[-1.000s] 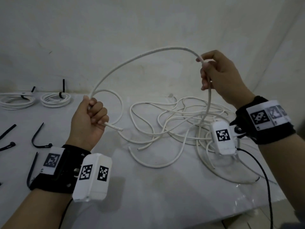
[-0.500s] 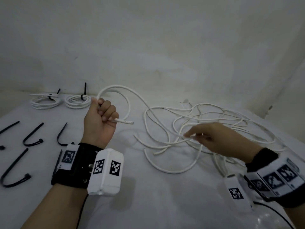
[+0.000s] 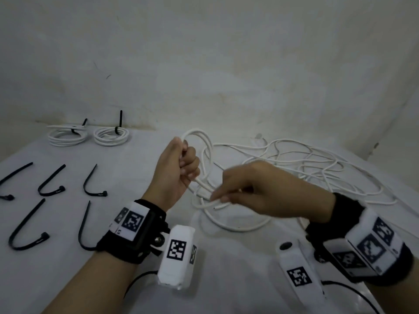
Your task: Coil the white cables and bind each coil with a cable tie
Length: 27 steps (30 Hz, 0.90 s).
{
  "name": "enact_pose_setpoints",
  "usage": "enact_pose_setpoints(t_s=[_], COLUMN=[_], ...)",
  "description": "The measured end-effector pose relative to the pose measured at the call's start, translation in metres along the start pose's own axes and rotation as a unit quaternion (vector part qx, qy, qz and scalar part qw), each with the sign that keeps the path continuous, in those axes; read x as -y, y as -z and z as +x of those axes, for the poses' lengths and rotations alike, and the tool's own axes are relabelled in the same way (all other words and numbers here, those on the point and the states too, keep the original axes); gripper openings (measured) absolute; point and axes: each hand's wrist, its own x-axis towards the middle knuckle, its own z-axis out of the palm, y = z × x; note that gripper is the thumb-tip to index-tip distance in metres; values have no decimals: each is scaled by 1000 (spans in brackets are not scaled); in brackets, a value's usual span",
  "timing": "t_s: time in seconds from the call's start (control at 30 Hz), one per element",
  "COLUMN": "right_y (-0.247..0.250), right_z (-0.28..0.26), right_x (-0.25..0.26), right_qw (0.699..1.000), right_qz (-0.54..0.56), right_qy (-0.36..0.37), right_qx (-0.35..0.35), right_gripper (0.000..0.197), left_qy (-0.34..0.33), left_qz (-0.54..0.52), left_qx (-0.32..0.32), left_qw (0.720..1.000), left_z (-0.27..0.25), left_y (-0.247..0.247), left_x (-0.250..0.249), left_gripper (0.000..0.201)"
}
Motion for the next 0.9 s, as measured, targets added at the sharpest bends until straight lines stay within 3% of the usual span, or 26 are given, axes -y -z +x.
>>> enact_pose_setpoints(t_s=[0.2, 0.33, 0.5, 0.7, 0.9], right_y=[14, 11, 9, -2, -4], right_z=[20, 27, 30, 36, 36], right_x=[-10, -18, -29, -41, -43], right_qw=[985, 977, 959, 955, 980], right_qz=[58, 57, -15, -89, -85], right_qy=[-57, -81, -79, -89, -57], right_qx=[-154, -189, -273, -268, -172], right_gripper=[9, 10, 17, 25, 29], left_qy=[58, 63, 74, 102, 87], left_qz=[90, 102, 31, -21, -42], left_qx=[98, 115, 125, 96, 83], left_qw=[989, 986, 989, 990, 992], left_z=[-10, -15, -15, -13, -15], left_y=[-13, -18, -14, -13, -13], left_x=[8, 6, 2, 2, -2], left_gripper=[30, 53, 32, 31, 37])
